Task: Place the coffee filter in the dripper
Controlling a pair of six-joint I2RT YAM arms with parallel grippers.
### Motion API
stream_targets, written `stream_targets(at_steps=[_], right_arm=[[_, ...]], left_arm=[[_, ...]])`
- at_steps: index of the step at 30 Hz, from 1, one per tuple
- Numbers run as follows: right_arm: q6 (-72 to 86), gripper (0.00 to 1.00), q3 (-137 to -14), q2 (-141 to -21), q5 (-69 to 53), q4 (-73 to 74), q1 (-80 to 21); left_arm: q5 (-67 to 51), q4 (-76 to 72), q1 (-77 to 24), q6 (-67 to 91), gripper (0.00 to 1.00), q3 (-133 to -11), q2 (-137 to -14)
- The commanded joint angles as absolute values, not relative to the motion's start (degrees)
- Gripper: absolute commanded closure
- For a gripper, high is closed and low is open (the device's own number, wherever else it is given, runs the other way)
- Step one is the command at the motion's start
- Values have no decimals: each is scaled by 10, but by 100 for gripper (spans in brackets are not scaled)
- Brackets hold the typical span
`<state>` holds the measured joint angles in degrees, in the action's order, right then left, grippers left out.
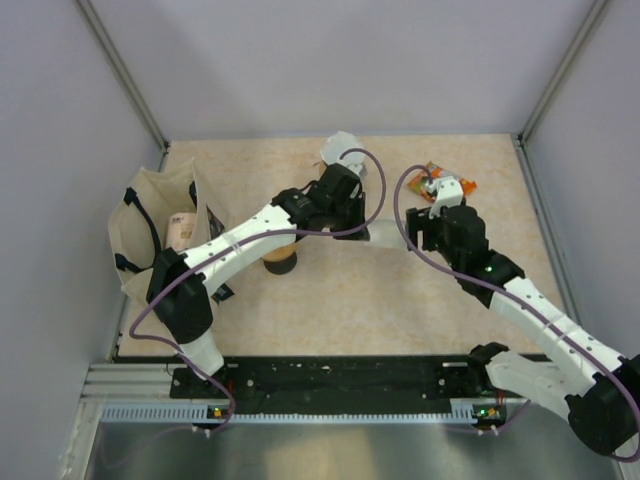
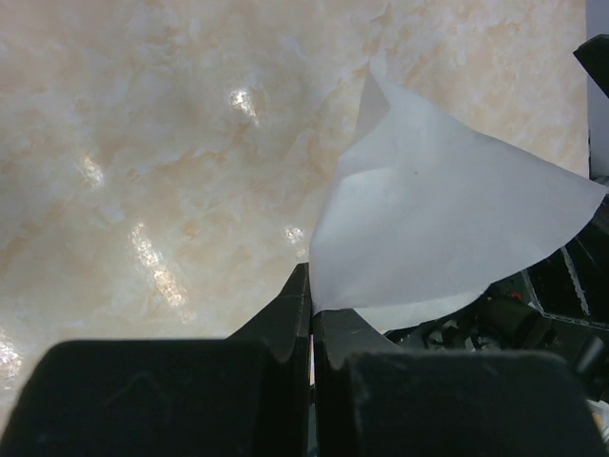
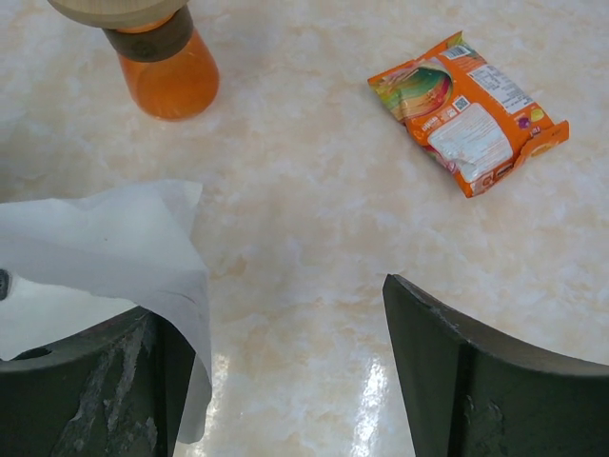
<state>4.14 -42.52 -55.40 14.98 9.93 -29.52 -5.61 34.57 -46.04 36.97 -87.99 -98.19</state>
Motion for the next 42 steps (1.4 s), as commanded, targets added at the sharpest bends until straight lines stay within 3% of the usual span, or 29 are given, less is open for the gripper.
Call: stream_targets(at_steps=[1, 4, 8, 15, 23, 29, 36, 42], right_arm=[[24, 25, -439, -544, 106, 102, -300], [23, 24, -436, -548, -32, 80, -300], [51, 27, -437, -563, -109, 66, -301], [24, 33, -419, -570, -48, 30, -300], [-109, 35, -432, -577, -25, 11, -301], [-168, 55, -438, -581, -100, 38, -299], [-184, 97, -437, -581, -176, 46, -299], [-156, 100, -428, -564, -120, 11, -300]], left_arm=[[-76, 351, -454, 352, 100, -882, -978], [-98, 335, -454, 360, 100, -881, -981], [-104, 328, -455, 369, 100, -884, -980], [-117, 329, -454, 367, 100, -889, -982], [-133, 380, -454, 347, 100, -909, -998], [-126, 389, -454, 338, 100, -911, -994], [-127, 395, -454, 326, 100, -917, -991], [-115, 411, -454, 321, 100, -921, -994]])
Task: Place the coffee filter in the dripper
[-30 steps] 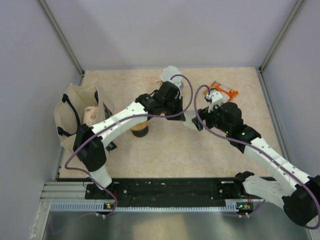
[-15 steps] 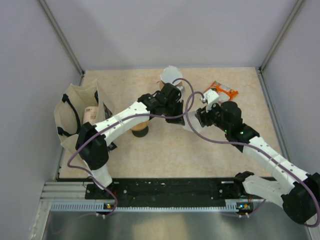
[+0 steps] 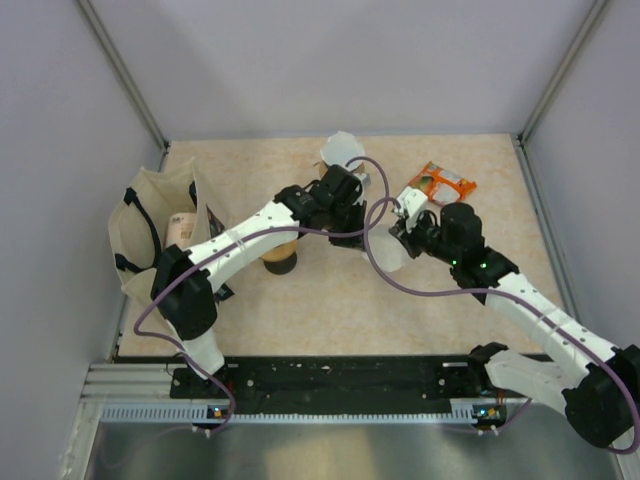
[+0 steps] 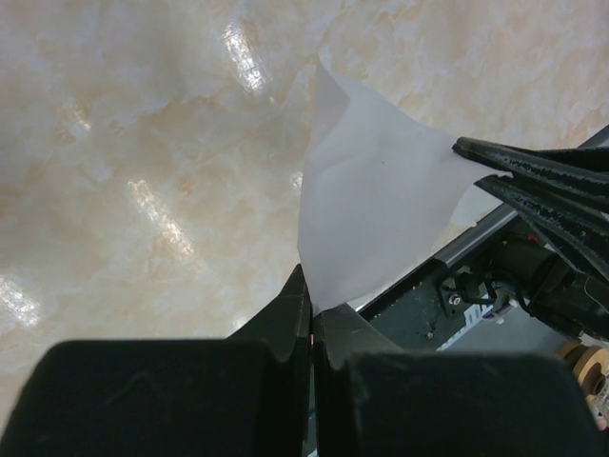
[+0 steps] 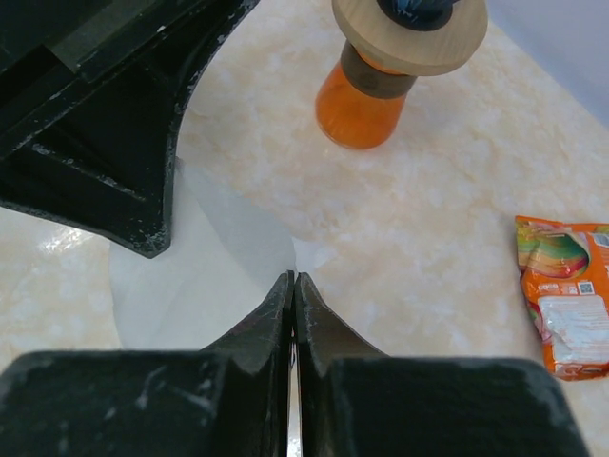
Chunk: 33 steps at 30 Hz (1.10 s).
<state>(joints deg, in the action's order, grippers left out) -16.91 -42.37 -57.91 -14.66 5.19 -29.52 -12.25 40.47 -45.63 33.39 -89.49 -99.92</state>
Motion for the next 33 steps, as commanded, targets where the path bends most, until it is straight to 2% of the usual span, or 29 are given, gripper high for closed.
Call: stream_targets(at_steps=[1, 5, 13, 14, 16, 22, 25, 29, 33], right_arm=[[-151, 100, -425, -559, -100, 4, -300], [-143, 100, -422, -547, -48, -18, -300], [-147, 100, -427, -543, -63, -2, -300], [-141, 100, -430, -545, -74, -1, -300], [-128, 100, -432, -548, -95, 15, -300], [-55, 100, -441, -540, -127, 20, -300], [-18, 100, -443, -534, -175, 22, -301], [19, 100, -438, -526, -220, 7, -301], [42, 100, -437, -516, -186, 11, -301]], left_arm=[[-114, 414, -455, 321, 100, -922, -995], [-110, 424, -454, 317, 100, -922, -997], [-104, 440, -454, 301, 100, -930, -998], [-104, 440, -454, 300, 96, -932, -997], [-101, 439, -454, 298, 81, -934, -994], [-73, 430, -454, 302, 69, -930, -976], [-63, 409, -454, 309, 75, -915, -961], [-64, 400, -454, 312, 93, -907, -952], [-55, 405, -454, 314, 100, -900, -939]])
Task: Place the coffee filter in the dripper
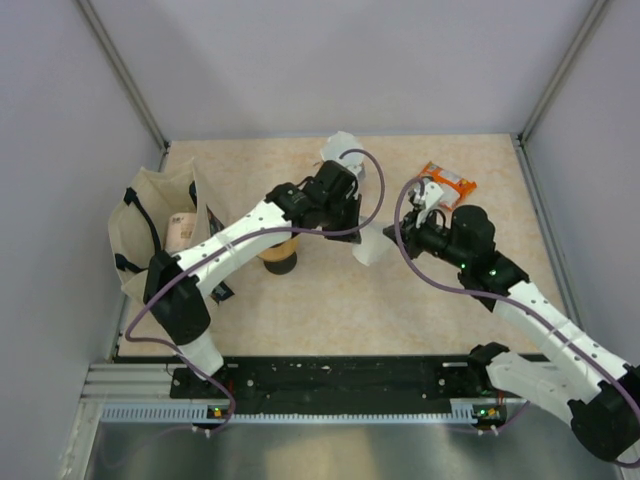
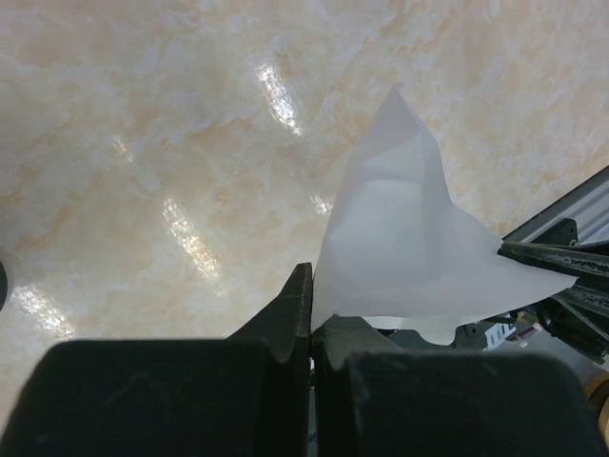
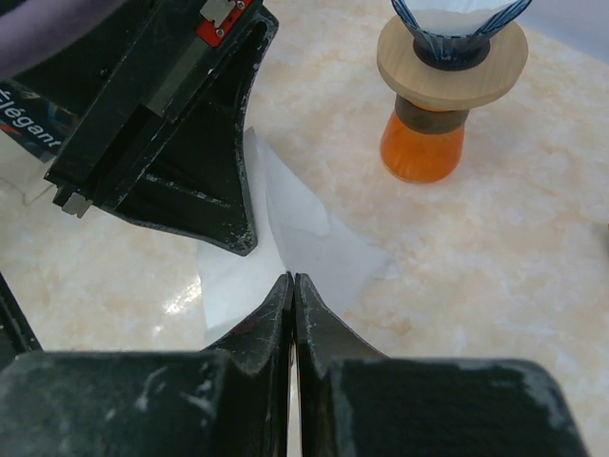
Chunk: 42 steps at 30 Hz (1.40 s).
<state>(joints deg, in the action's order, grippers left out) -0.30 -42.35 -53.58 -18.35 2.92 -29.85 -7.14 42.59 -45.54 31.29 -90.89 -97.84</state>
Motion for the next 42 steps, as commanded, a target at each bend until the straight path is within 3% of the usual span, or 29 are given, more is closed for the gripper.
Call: stream_targets(at_steps=[1, 13, 16, 18, 21, 24, 25, 33, 42], right_arm=[[44, 100, -436, -514, -173, 12, -301], [43, 100, -446, -506, -131, 33, -301], [51, 80, -442, -501, -139, 10, -301], [50, 58, -439, -491, -162, -10, -301], [53, 42, -433, -467, -194, -43, -301], [61, 7, -416, -425, -187, -76, -301], [70, 1, -406, -411, -170, -87, -301], [96, 1, -336, -323, 11, -90, -301], [80, 1, -332, -338, 70, -74, -301]], left_arm=[[-52, 406, -454, 314, 100, -897, -935], [-27, 436, -454, 311, 100, -895, -924], [-21, 440, -454, 312, 100, -900, -925], [-9, 453, -454, 313, 100, -910, -929], [-5, 468, -452, 318, 100, -925, -931], [-24, 497, -433, 322, 100, -951, -926], [-34, 517, -425, 323, 100, -963, -927], [-142, 658, -319, 343, 100, -1027, -890], [-107, 792, -237, 353, 100, -1067, -829]])
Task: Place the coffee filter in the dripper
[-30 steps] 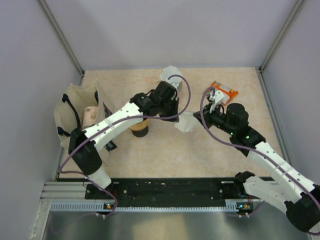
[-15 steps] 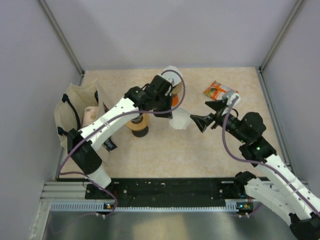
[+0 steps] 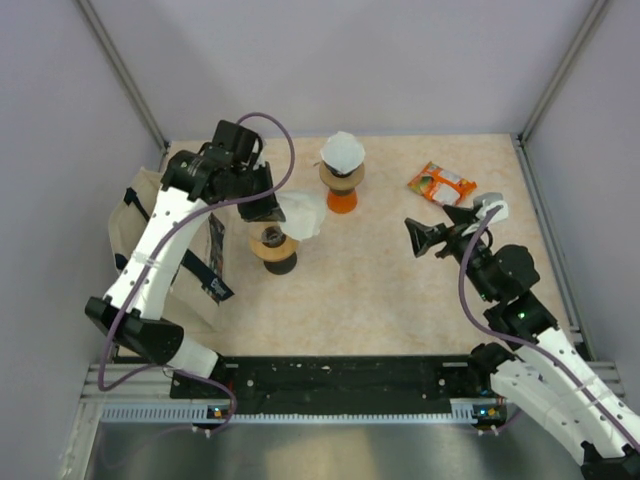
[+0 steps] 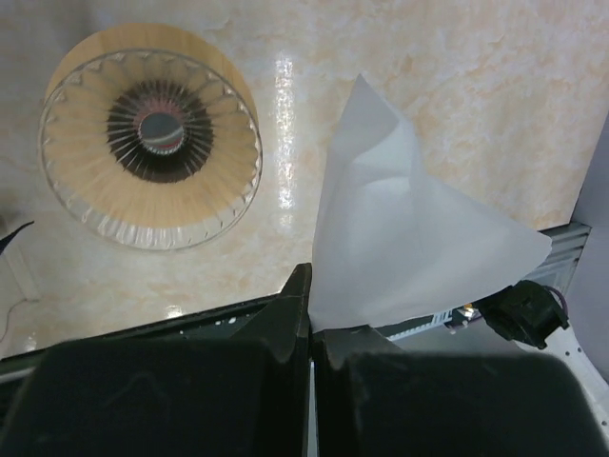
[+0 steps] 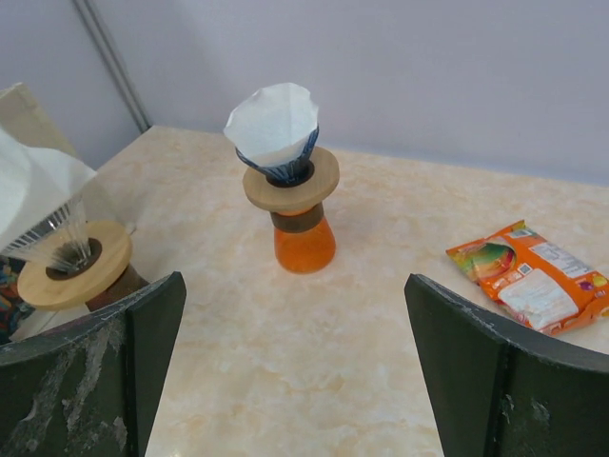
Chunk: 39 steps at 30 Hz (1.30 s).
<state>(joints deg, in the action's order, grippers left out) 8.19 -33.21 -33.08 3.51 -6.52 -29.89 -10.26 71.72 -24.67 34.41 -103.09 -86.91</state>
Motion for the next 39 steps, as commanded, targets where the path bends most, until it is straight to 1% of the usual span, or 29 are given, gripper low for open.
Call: stream_targets(at_steps=[1, 9, 13, 27, 31, 32, 34, 36, 39], right_arm=[[80, 1, -332, -341, 71, -74, -301], [80, 1, -333, -346, 88, -69, -301], [79, 1, -331, -346, 96, -69, -301], [77, 1, -333, -346, 118, -60, -301], [77, 1, -334, -346, 120, -59, -301], [78, 1, -335, -347, 121, -57, -301], [76, 1, -337, -345, 122, -55, -301], [76, 1, -336, -344, 123, -54, -301], [73, 1, -336, -341, 126, -54, -300]], left_arm=[[-108, 801, -233, 354, 100, -1071, -827], [-110, 844, -170, 380, 100, -1027, -790], [-158, 832, -131, 372, 100, -979, -781], [-145, 844, -103, 374, 98, -950, -798], [-170, 845, -101, 373, 94, -948, -813], [-176, 845, -101, 371, 92, -948, -818], [-180, 852, -100, 365, 80, -955, -827], [-174, 854, -100, 364, 75, -962, -831], [-169, 856, -98, 363, 70, -969, -832]])
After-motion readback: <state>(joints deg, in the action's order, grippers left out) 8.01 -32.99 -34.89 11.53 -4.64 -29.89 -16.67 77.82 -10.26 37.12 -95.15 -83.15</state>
